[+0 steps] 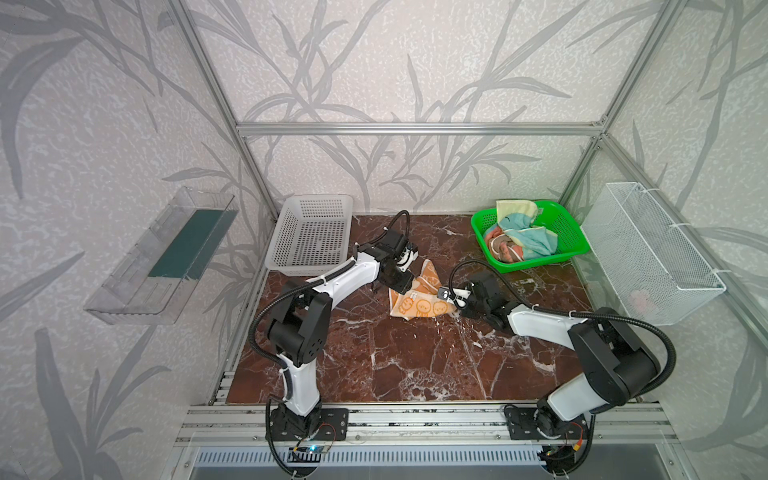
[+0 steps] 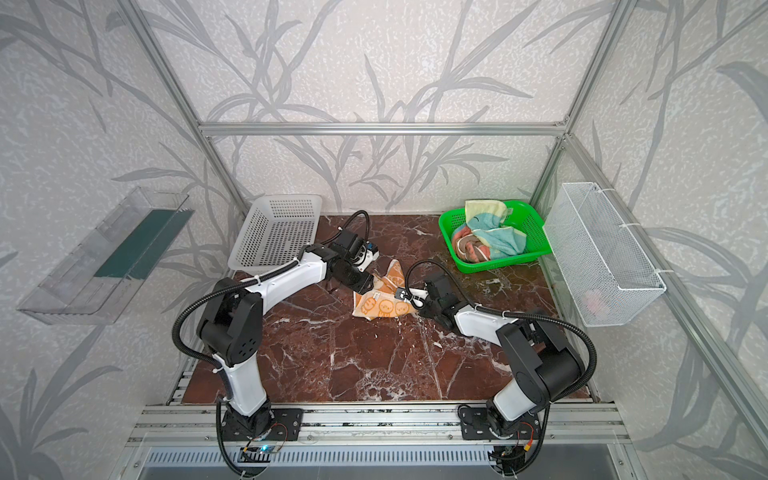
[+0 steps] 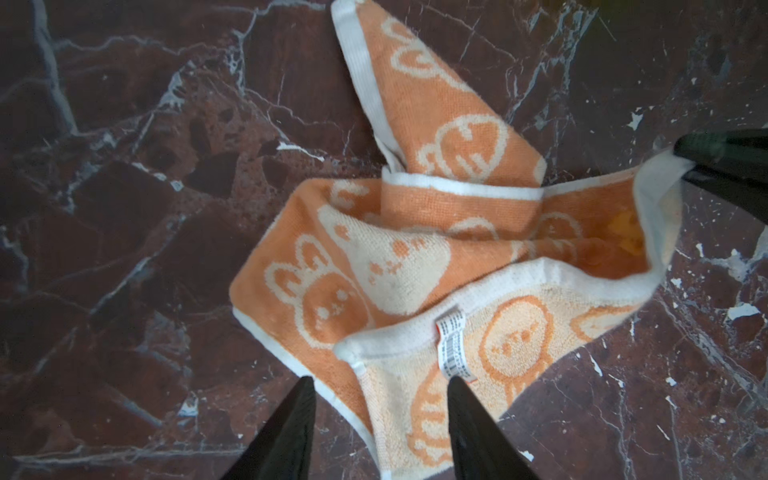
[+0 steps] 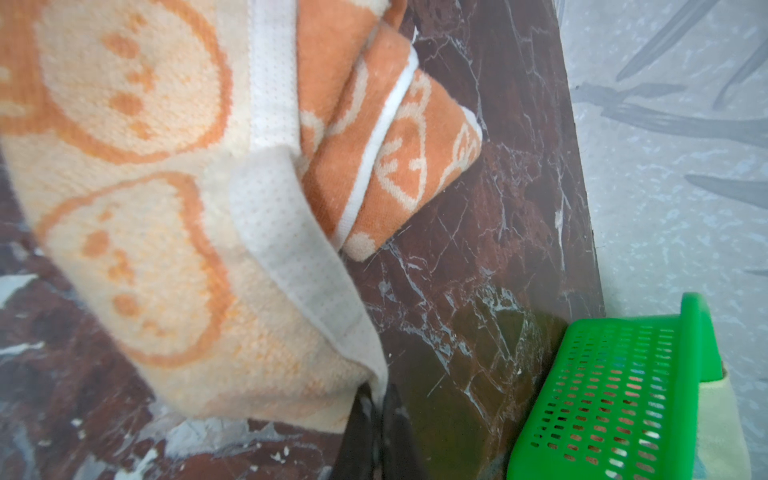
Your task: Fold and stack the towels
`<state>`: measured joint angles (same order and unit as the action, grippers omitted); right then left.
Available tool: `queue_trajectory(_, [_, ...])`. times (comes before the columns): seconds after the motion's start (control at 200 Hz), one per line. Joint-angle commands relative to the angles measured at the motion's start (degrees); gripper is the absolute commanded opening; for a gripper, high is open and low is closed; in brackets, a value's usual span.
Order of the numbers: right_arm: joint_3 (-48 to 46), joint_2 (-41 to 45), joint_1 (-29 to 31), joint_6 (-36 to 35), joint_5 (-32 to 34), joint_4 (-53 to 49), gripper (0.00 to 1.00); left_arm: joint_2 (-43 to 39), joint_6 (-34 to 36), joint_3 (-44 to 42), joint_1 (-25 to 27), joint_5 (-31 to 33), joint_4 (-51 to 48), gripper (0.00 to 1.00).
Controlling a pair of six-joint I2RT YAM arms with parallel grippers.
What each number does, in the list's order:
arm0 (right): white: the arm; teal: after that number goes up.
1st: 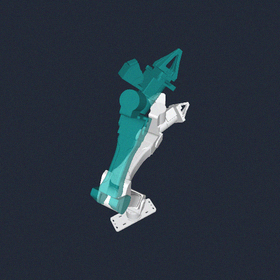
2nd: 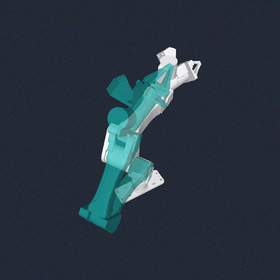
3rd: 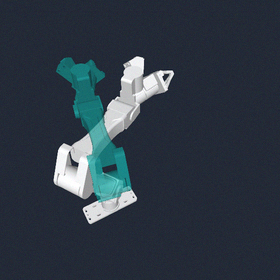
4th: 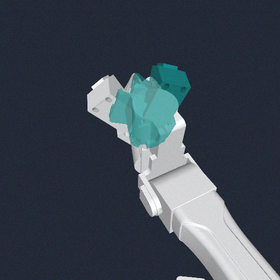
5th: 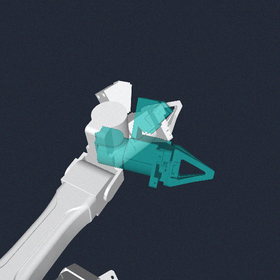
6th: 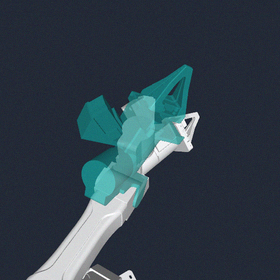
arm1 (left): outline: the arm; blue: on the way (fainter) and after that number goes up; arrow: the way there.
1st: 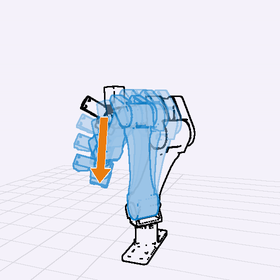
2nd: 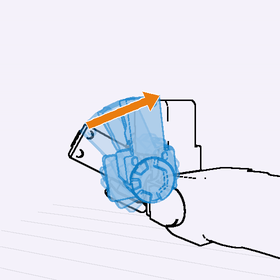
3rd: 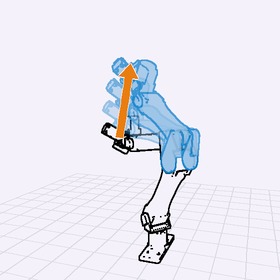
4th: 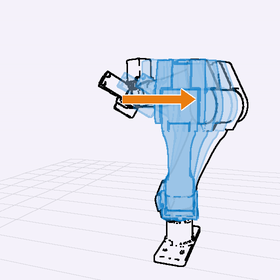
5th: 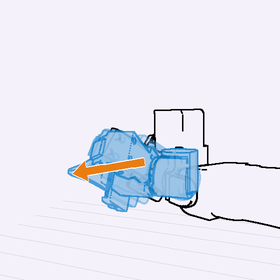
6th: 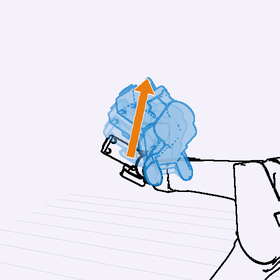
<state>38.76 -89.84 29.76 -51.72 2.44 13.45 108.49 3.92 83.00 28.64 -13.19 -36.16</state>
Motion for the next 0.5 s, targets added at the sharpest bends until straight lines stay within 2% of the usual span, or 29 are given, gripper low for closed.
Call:
queue_trajectory(0.0, [1.2, 1.7, 0.2, 0.1, -2.1, -0.9, 0.00, 4.4, 6.6, 4.6, -2.2, -3.6, -8.1, 0.52])
queue_trajectory(0.25, [0.3, 2.4, 0.3, 1.6, -2.3, -0.9, 0.00, 9.1, 9.3, 8.7, -5.9, -14.7, -11.2, 0.53])
queue_trajectory(0.495, [-0.4, 3.7, 0.3, 3.0, -3.2, -0.7, 0.00, 12.3, 8.0, 10.2, -6.4, -19.4, -10.3, 0.57])
